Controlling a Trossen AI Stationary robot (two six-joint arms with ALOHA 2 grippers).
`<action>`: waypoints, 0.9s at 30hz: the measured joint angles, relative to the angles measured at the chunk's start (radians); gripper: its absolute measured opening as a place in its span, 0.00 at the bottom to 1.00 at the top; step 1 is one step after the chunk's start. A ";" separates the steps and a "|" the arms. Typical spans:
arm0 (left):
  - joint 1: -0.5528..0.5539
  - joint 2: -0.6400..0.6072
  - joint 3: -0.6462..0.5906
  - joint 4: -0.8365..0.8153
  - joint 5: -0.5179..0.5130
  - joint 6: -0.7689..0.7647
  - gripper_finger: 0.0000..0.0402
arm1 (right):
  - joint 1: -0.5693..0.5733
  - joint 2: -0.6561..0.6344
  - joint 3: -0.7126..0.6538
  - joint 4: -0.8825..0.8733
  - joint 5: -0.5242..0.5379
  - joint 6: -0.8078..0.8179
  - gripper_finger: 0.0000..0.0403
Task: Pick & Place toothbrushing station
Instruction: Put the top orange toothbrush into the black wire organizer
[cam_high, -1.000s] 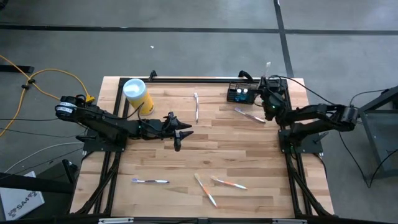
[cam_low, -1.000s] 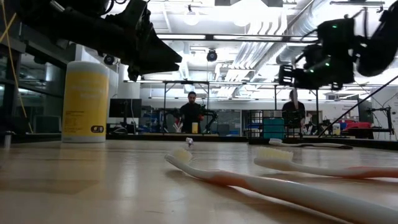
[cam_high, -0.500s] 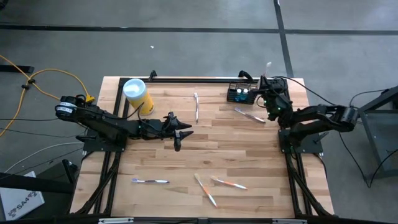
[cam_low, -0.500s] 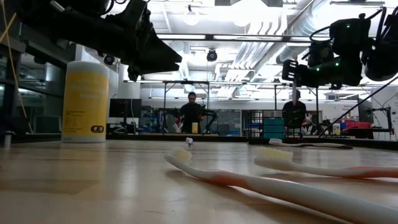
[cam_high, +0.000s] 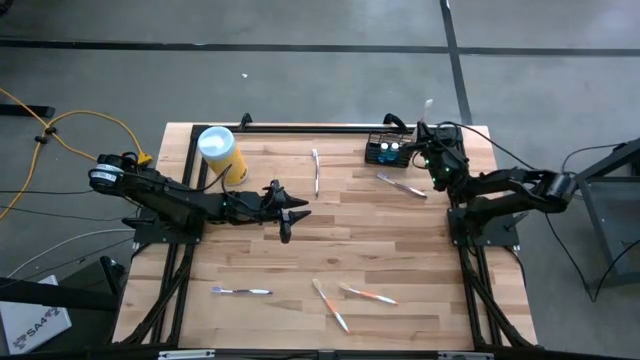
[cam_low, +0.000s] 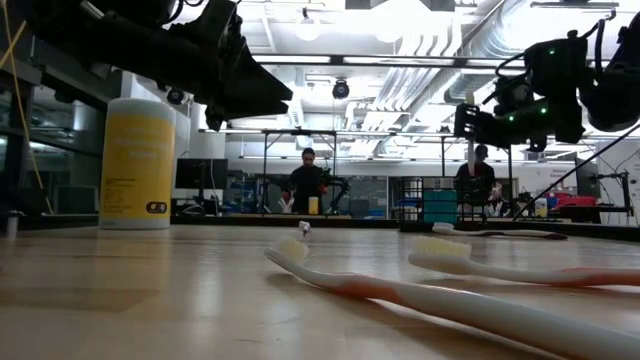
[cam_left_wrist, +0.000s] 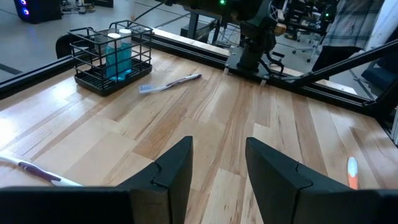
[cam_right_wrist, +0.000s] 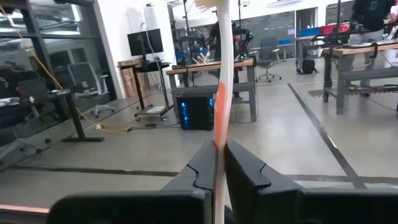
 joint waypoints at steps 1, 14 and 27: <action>0.000 0.000 0.000 0.000 0.000 0.000 0.35 | 0.000 0.000 0.000 -0.002 -0.011 0.000 0.03; 0.000 0.000 0.000 0.005 0.000 0.000 0.35 | 0.000 0.175 0.000 0.083 -0.040 0.053 0.03; 0.000 0.000 0.000 0.005 0.000 0.000 0.35 | 0.000 0.289 0.001 0.129 -0.037 0.099 0.03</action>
